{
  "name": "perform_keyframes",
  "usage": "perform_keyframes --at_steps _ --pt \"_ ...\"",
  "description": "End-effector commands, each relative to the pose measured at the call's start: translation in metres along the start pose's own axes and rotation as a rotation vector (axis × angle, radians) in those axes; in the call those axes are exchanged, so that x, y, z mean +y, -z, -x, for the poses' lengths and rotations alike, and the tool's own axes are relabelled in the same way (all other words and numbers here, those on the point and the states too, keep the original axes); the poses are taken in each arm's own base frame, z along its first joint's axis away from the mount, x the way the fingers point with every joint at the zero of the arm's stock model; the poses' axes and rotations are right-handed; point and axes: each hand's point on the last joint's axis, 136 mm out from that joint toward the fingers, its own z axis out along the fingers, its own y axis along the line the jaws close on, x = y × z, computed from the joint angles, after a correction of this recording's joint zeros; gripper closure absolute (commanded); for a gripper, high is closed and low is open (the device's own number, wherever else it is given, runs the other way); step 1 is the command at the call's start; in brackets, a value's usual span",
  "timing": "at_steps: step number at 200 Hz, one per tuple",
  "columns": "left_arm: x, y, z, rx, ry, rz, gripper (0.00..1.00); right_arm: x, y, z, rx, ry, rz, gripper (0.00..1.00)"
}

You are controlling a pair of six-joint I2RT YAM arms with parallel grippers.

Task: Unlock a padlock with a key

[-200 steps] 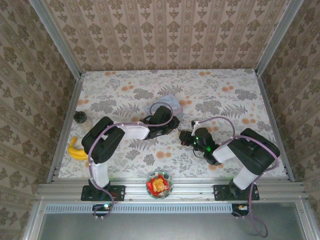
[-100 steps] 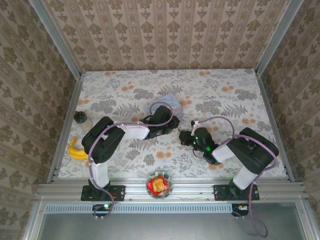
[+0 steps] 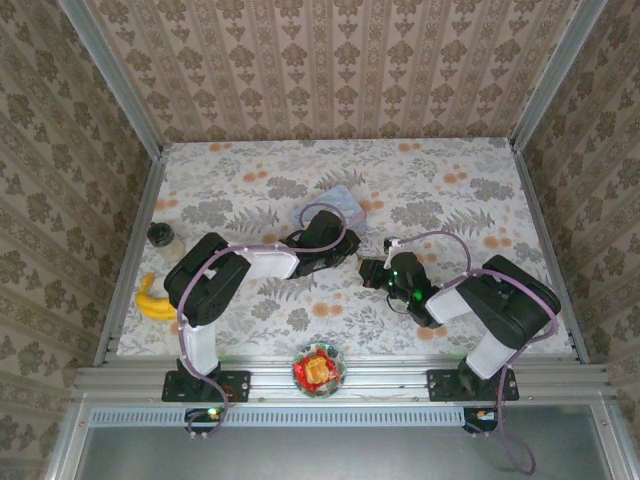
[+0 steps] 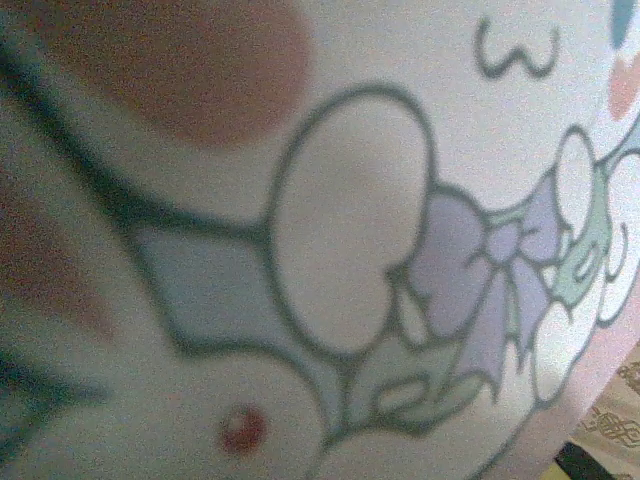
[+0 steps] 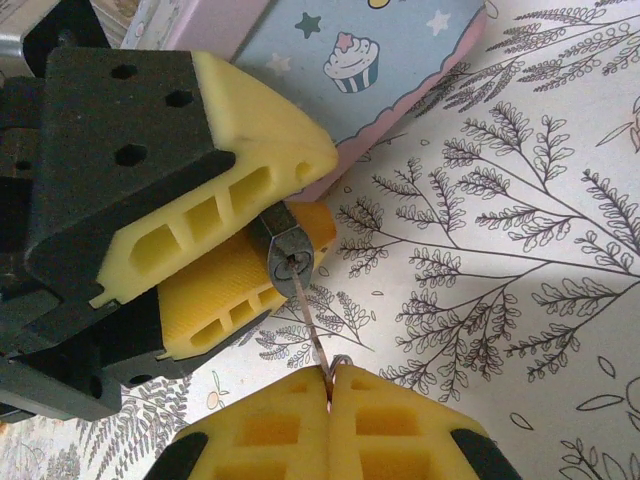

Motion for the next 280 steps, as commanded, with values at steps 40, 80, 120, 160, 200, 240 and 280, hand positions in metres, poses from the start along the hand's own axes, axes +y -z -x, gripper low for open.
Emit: perform_keyframes --at_steps 40,80,120,160,200,240,280 --pt "0.056 -0.009 -0.061 0.27 0.172 0.155 1.0 0.033 0.001 0.035 -0.025 0.052 0.067 1.0" --pt "0.054 -0.01 -0.063 0.278 0.174 0.147 1.0 0.028 0.002 0.035 0.005 0.08 0.038 1.0" --pt "0.054 -0.01 -0.064 0.285 0.178 0.146 1.0 0.031 -0.001 0.036 0.057 0.091 0.066 1.0" --pt "0.053 -0.011 -0.065 0.292 0.181 0.142 1.0 0.034 -0.004 0.036 0.083 0.095 0.088 1.0" --pt "0.054 -0.013 -0.068 0.307 0.196 0.141 1.0 0.032 -0.003 0.043 0.065 0.093 0.089 1.0" --pt "0.051 -0.011 -0.071 0.321 0.202 0.132 1.0 0.035 -0.006 0.046 0.094 0.112 0.117 1.0" --pt "0.052 -0.003 -0.077 0.356 0.251 0.147 1.0 0.036 -0.01 0.042 0.161 0.124 0.133 1.0"
